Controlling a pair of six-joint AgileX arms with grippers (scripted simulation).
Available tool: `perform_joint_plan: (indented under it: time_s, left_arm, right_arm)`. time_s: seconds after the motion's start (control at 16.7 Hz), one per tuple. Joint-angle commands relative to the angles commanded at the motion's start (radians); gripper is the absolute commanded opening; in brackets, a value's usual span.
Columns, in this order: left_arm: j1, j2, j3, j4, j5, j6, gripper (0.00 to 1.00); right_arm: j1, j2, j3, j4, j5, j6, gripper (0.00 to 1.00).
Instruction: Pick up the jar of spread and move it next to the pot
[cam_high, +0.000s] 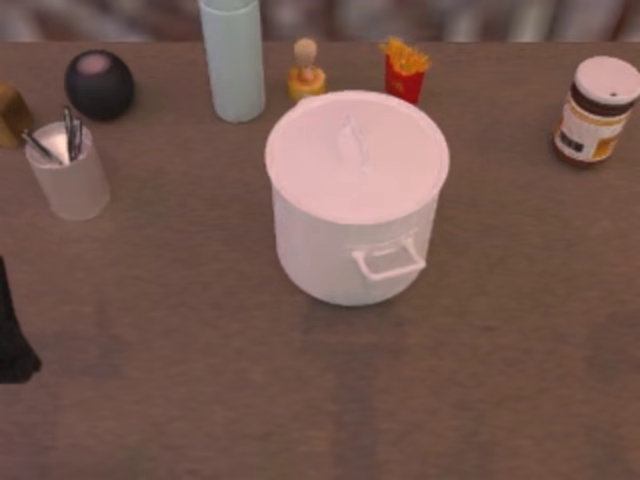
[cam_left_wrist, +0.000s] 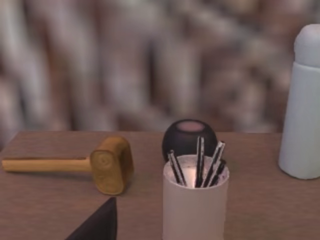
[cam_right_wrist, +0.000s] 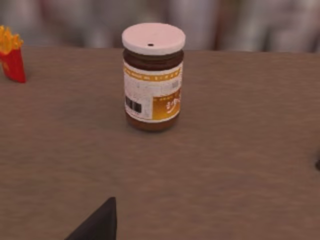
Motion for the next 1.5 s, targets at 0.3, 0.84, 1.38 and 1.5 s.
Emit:
perform_joint_plan:
  time_s: [0.3,0.84,1.38,1.5]
  left_arm:
    - [0.0,0.0,0.0,0.0,0.0,0.0,1.0]
    - [0.0,0.0,0.0,0.0,0.0,0.0,1.0]
    - [0.0,0.0,0.0,0.0,0.0,0.0,1.0]
    - [0.0,0.0,0.0,0.0,0.0,0.0,1.0]
  right_arm:
    - [-0.028,0.364,0.336,-0.264,-0.004,-0.069,1.0]
    - [-0.056,1.193,1.394,-0.648,-0.057,-0.27,1.0]
    - [-0.029,2.036,2.275,-0.961,-0.14,-0.5,1.0]
    - [-0.02,2.184,2.375,-1.034,-0.155,-0.541,1.0]
